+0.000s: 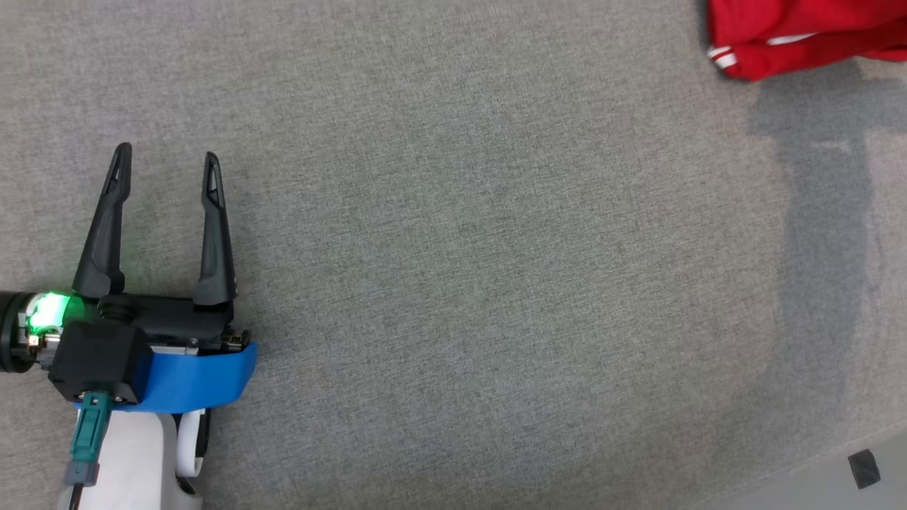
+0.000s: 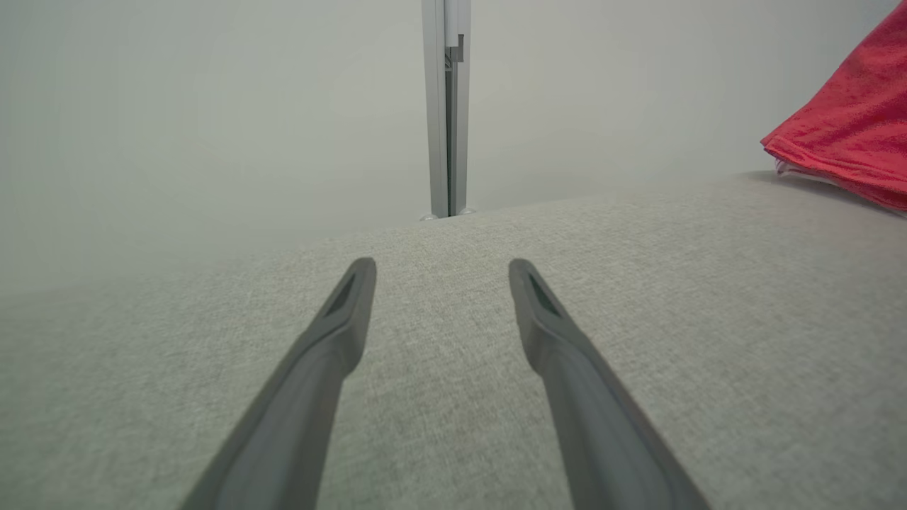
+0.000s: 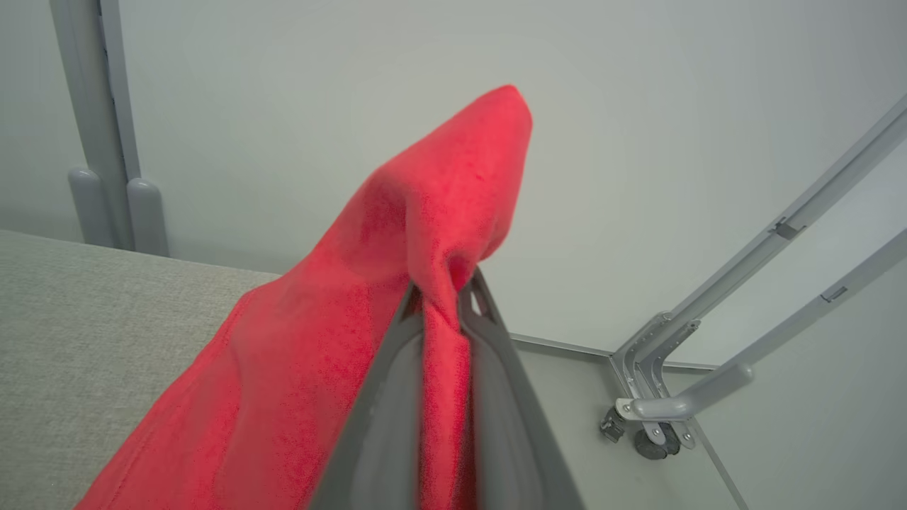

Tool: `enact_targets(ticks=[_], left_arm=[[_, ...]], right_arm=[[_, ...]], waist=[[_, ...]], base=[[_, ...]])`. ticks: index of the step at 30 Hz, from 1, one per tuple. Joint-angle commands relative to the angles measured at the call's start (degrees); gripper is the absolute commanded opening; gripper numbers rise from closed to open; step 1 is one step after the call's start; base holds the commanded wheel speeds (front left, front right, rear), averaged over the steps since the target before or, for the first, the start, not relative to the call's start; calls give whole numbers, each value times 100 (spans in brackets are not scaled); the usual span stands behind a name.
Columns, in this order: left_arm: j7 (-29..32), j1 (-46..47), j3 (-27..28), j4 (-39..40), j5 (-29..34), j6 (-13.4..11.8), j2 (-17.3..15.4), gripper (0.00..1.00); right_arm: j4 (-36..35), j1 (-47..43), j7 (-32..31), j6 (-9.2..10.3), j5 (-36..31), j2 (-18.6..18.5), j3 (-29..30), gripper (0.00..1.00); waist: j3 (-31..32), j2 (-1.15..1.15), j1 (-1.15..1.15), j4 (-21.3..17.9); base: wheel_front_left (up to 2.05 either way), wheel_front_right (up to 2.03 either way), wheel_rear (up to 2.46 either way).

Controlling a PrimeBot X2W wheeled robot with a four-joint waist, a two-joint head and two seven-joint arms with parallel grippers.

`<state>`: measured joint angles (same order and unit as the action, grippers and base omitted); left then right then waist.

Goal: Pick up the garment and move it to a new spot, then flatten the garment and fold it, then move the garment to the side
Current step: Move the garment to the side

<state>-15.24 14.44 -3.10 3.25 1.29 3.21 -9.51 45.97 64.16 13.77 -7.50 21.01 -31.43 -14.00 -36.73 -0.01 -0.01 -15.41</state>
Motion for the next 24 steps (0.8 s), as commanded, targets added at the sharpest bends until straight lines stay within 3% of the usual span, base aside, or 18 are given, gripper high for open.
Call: enact_targets(ticks=[1,4,6,7,24], left_arm=[[21,112,-53,-82,46,-2,-64,100],[22,147,-79,-23,63,4,-118,100],[22,161,-86,10,66,1,-144,100],[25,185,-84,30,71,-8,-175,100],[31,108,-51,-22,-67,-145,-240,100]], right_arm=[[308,307,14,1,91,-264,22,0],[791,561,-31,1,24,-452,37,0],[893,713,-39,-1,74,-362,-75,0],[1032,873,-1,1,-216,-459,-226,0],[2560,1541,-66,1,-1476,62,702,1]], waist=[[-112,1,1,-6],[-223,1,1,21],[-278,1,1,46],[-348,1,1,76],[-479,1,1,99]], base=[[0,0,0],[0,0,0],[0,0,0],[0,0,0],[0,0,0]])
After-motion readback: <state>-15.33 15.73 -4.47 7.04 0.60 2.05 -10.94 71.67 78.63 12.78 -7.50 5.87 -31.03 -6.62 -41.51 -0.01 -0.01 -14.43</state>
